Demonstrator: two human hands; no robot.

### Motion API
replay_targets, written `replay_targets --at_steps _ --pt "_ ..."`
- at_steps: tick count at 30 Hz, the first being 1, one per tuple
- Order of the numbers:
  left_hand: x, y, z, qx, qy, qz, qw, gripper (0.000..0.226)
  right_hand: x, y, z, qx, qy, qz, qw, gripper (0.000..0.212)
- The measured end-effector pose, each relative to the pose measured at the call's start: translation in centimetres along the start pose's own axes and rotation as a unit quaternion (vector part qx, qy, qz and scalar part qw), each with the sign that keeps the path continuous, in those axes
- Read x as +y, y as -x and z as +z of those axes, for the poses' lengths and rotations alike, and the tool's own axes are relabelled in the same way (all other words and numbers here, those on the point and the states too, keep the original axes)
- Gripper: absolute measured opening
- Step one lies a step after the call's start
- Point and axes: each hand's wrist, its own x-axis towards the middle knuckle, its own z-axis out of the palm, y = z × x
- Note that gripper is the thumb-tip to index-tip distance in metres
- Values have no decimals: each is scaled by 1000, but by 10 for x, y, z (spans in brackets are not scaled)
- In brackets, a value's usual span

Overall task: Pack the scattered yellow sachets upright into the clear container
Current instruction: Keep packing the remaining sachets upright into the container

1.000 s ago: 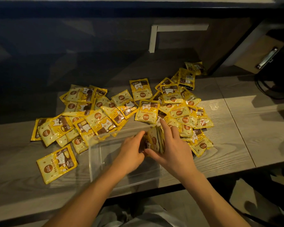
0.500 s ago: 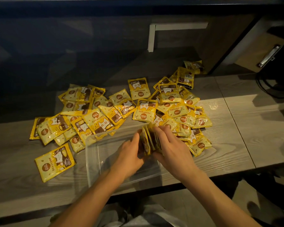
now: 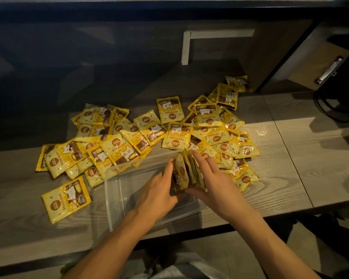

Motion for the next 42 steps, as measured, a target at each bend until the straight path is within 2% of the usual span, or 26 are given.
replay_targets --at_steps 3,6,9,12,14,18,23,26,28,31,33,35,37,40,42 --pt "-5 2 -3 -5 -15 1 1000 111 9 4 -9 -56 5 -22 998 111" --pt "-6 2 -3 -13 -44 19 999 113 14 5 -18 -90 54 -27 994 114" --pt "-6 2 -3 -19 -53 27 998 110 3 -2 -14 -76 96 -27 992 107" --pt "-10 4 -4 -6 -60 32 998 103 -9 -12 -8 -53 146 16 988 102" --pt "-14 4 -5 5 -65 34 997 100 -15 -15 -5 -38 169 53 983 89" --pt "-16 1 -4 13 -72 20 997 101 -20 -16 7 -10 168 100 981 33" --pt "-11 -4 -4 55 -51 -7 997 97 -19 -9 21 15 120 149 981 17" --pt "-7 -4 -1 65 -44 -17 997 103 -19 -7 21 23 125 159 979 24" --pt "-8 -3 -1 71 -43 -21 996 108 -18 -5 21 15 116 150 982 37" --pt "-8 -1 -6 54 -42 -22 997 113 -11 4 12 -6 39 150 988 68" --pt "-7 1 -11 38 -52 -30 997 115 -2 10 0 -8 -18 165 986 78" --pt "-3 2 -16 25 -62 -31 997 114 12 15 -10 34 -67 183 980 71" --pt "1 5 -23 6 -66 -32 997 113 28 18 -15 110 -112 216 964 58" --pt "5 14 -41 -11 -62 -56 996 109 60 21 -15 223 -95 283 928 48" --pt "9 23 -56 43 -42 -46 997 95 81 20 -12 193 -71 347 915 60"
